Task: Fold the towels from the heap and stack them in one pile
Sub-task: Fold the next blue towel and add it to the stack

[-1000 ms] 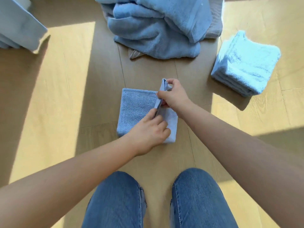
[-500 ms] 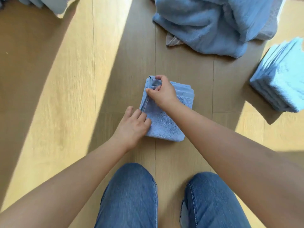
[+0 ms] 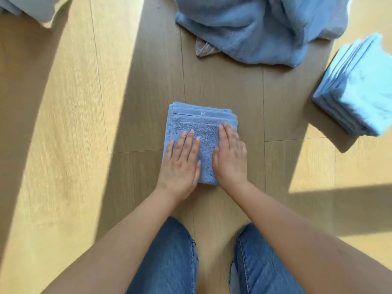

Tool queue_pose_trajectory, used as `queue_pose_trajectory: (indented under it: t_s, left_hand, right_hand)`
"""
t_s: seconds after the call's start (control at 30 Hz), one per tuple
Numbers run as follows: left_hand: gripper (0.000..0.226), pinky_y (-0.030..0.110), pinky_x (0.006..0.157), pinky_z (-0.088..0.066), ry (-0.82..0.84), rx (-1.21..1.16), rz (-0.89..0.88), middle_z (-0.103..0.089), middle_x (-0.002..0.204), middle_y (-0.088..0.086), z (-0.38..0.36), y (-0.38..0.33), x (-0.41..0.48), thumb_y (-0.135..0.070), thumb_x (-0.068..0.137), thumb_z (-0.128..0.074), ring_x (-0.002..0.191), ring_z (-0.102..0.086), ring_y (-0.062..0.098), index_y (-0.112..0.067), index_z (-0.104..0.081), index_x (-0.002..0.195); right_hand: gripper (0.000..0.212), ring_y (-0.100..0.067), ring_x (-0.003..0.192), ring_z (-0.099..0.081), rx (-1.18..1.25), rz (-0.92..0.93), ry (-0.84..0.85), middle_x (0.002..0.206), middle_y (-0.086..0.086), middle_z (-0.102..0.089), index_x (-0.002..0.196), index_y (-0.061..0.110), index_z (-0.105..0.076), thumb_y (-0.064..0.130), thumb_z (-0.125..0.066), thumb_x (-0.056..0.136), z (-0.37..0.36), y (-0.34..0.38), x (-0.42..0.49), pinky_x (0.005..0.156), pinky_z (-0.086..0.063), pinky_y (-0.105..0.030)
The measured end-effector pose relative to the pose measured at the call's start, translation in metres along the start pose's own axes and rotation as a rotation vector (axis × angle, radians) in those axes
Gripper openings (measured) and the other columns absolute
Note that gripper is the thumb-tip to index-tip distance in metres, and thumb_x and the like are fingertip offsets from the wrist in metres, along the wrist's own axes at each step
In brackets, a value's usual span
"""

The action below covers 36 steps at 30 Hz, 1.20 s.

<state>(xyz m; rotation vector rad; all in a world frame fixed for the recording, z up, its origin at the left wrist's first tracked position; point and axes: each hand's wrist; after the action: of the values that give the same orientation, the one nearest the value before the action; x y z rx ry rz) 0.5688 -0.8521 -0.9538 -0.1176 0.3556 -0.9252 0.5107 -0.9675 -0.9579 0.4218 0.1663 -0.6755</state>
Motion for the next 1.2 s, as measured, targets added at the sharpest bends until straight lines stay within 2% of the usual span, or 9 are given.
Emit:
queue_pose_trajectory:
  t_s: [0.1, 0.17, 0.3, 0.43, 0.5, 0.7, 0.9, 1.0, 1.2]
  left_hand:
    - [0.061, 0.037, 0.113, -0.008, 0.070, -0.007, 0.022, -0.042, 0.142, 0.017, -0.015, -0.005, 0.019, -0.032, 0.088, -0.028, 0.135, -0.029, 0.027, 0.000, -0.027, 0.139]
    - [0.066, 0.035, 0.115, 0.006, 0.153, -0.014, 0.076, -0.014, 0.154, 0.009, -0.026, 0.009, 0.027, -0.040, 0.089, -0.014, 0.144, -0.013, 0.021, -0.005, -0.004, 0.143]
    - [0.067, 0.035, 0.112, 0.012, 0.129, -0.017, 0.099, 0.013, 0.145, -0.002, -0.037, 0.037, 0.026, -0.050, 0.083, -0.005, 0.137, 0.006, 0.008, -0.009, 0.009, 0.136]
    - [0.068, 0.035, 0.112, 0.016, 0.189, -0.050, 0.111, 0.029, 0.139, -0.005, -0.034, 0.035, 0.029, -0.052, 0.077, 0.008, 0.132, 0.021, 0.005, -0.015, 0.021, 0.132]
    - [0.069, 0.036, 0.112, 0.015, 0.189, -0.054, 0.111, 0.029, 0.139, -0.005, -0.035, 0.036, 0.028, -0.052, 0.075, 0.010, 0.134, 0.020, 0.006, -0.016, 0.022, 0.132]
    - [0.072, 0.042, 0.115, 0.010, 0.226, -0.014, 0.138, 0.029, 0.142, -0.005, -0.032, 0.037, 0.027, -0.055, 0.073, 0.012, 0.145, 0.011, 0.016, -0.015, 0.026, 0.131]
    - [0.069, 0.048, 0.116, 0.001, 0.318, 0.016, 0.385, 0.016, 0.156, 0.005, -0.018, 0.043, 0.024, -0.051, 0.096, -0.015, 0.145, 0.011, 0.018, -0.014, 0.016, 0.146]
    - [0.065, 0.049, 0.116, -0.005, 0.342, -0.016, 0.459, 0.015, 0.156, 0.003, -0.011, 0.049, 0.020, -0.049, 0.097, -0.013, 0.145, 0.012, 0.020, -0.017, 0.011, 0.147]
    - [0.059, 0.038, 0.116, -0.011, 0.280, -0.215, 0.448, -0.006, 0.157, 0.009, -0.003, 0.034, -0.014, -0.033, 0.100, -0.026, 0.145, -0.005, 0.023, -0.009, -0.004, 0.148]
  right_hand:
    - [0.054, -0.025, 0.124, -0.052, -0.097, 0.102, 0.053, 0.135, -0.013, -0.053, 0.129, 0.003, -0.050, 0.024, -0.034, 0.082, -0.015, -0.009, -0.003, 0.098, -0.043, -0.042]
    - [0.057, -0.023, 0.134, -0.039, -0.072, 0.088, 0.126, 0.145, -0.012, -0.040, 0.138, 0.004, -0.039, 0.030, -0.030, 0.088, -0.022, -0.014, 0.002, 0.110, -0.024, -0.042]
    - [0.063, -0.022, 0.133, -0.030, -0.184, 0.159, 0.176, 0.143, -0.014, -0.042, 0.137, 0.001, -0.037, 0.038, -0.032, 0.087, -0.036, -0.019, 0.007, 0.108, -0.010, -0.044]
    - [0.065, -0.017, 0.142, -0.008, -0.179, 0.150, 0.225, 0.155, -0.010, -0.012, 0.141, 0.010, -0.001, 0.044, -0.013, 0.087, -0.033, -0.022, 0.010, 0.111, 0.011, -0.041]
    - [0.064, -0.017, 0.143, -0.008, -0.169, 0.152, 0.205, 0.155, -0.010, -0.011, 0.140, 0.010, 0.001, 0.044, -0.011, 0.087, -0.031, -0.021, 0.010, 0.112, 0.007, -0.044]
    - [0.065, -0.022, 0.134, -0.024, -0.212, 0.177, 0.067, 0.144, -0.016, -0.040, 0.139, 0.002, -0.029, 0.043, -0.030, 0.088, -0.038, -0.027, 0.006, 0.108, -0.010, -0.044]
    - [0.079, -0.024, 0.145, 0.007, -0.126, -0.141, 0.201, 0.156, -0.014, 0.009, 0.144, 0.010, 0.013, 0.058, -0.012, 0.088, -0.030, -0.034, -0.010, 0.116, 0.004, -0.040]
    - [0.075, -0.023, 0.145, 0.009, -0.091, -0.270, 0.271, 0.156, -0.013, 0.011, 0.146, 0.012, 0.011, 0.056, -0.015, 0.092, -0.019, -0.050, -0.024, 0.117, 0.000, -0.041]
    - [0.058, -0.022, 0.144, -0.013, 0.135, -0.100, 0.305, 0.157, -0.007, 0.002, 0.148, 0.022, 0.002, 0.029, -0.028, 0.099, 0.000, -0.039, -0.054, 0.110, -0.023, -0.037]
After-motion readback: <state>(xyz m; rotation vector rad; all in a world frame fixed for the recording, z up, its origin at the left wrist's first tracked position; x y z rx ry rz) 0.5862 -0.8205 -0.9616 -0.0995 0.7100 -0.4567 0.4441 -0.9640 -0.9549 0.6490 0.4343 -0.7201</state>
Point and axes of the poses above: each hand's wrist, its own x-axis towards the middle knuckle, its own z-axis out of the back of the hand, y = z × x
